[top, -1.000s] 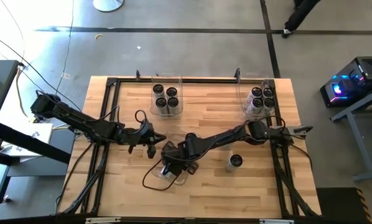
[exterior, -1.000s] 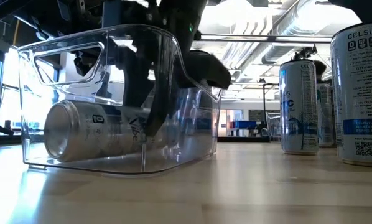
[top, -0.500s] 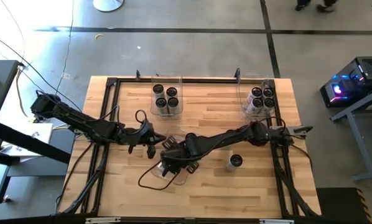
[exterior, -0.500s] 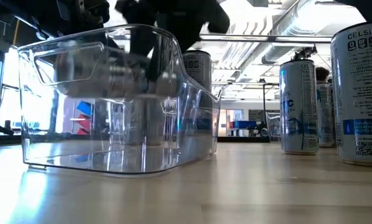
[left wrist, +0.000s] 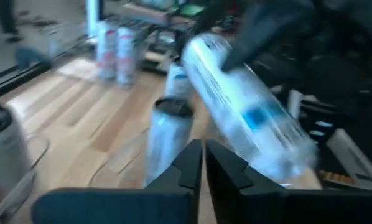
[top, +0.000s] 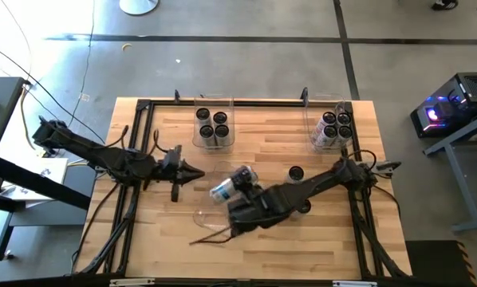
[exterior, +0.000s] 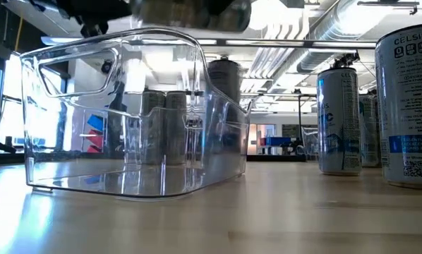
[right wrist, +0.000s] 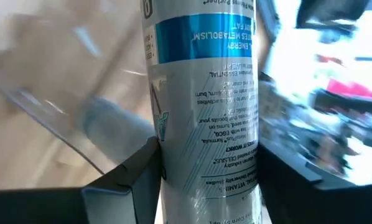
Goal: Sort soda cans
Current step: Adjust the white/blue soda cans
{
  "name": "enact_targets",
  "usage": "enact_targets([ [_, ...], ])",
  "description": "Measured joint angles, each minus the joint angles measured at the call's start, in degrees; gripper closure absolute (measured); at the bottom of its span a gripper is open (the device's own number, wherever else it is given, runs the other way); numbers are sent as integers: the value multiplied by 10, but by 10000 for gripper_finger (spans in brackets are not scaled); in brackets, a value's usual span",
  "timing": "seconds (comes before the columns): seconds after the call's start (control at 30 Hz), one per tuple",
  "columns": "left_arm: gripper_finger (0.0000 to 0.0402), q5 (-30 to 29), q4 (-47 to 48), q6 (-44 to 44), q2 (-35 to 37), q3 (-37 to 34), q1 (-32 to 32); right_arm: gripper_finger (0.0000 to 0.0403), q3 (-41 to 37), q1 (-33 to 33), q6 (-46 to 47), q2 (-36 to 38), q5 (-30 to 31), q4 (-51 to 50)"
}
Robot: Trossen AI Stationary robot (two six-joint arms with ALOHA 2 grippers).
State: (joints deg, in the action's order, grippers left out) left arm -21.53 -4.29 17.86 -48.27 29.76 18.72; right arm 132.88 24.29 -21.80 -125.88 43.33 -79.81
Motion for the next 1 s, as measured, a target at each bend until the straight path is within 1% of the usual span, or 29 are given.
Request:
enact_targets([
  [0.1, 351, 46, -21, -14, 6, 0, 2, 200, 0, 22, 49, 4, 95, -46],
  [0.17, 314, 82, -45, -27, 1, 0, 4, 200, -1, 34, 83, 4, 135, -83],
  [0.27, 247, 113, -96, -61, -21, 0, 6, 200, -1, 37, 139, 4, 147, -101],
  [0.37, 178, 141, -146, -132, -54, 0, 8, 200, -1, 39, 143, 4, 149, -101],
  [0.43, 144, 145, -182, -181, -78, 0, 9, 200, -1, 42, 142, 4, 155, -101],
  [0.53, 116, 119, -257, -233, -113, 0, 10, 200, -1, 42, 145, 5, 149, -101],
  [0.63, 109, 81, -307, -314, -141, 0, 23, 200, -1, 40, 144, 5, 148, -101],
  [0.73, 108, 32, -318, -406, -166, 11, 53, 200, -1, 32, 157, 5, 144, -102],
  [0.8, 108, -19, -321, -454, -184, 28, 77, 200, -1, 25, 171, 6, 133, -102],
  [1.0, 108, -200, -321, -564, -245, 77, 140, 200, -1, 4, 184, 9, 134, -102],
])
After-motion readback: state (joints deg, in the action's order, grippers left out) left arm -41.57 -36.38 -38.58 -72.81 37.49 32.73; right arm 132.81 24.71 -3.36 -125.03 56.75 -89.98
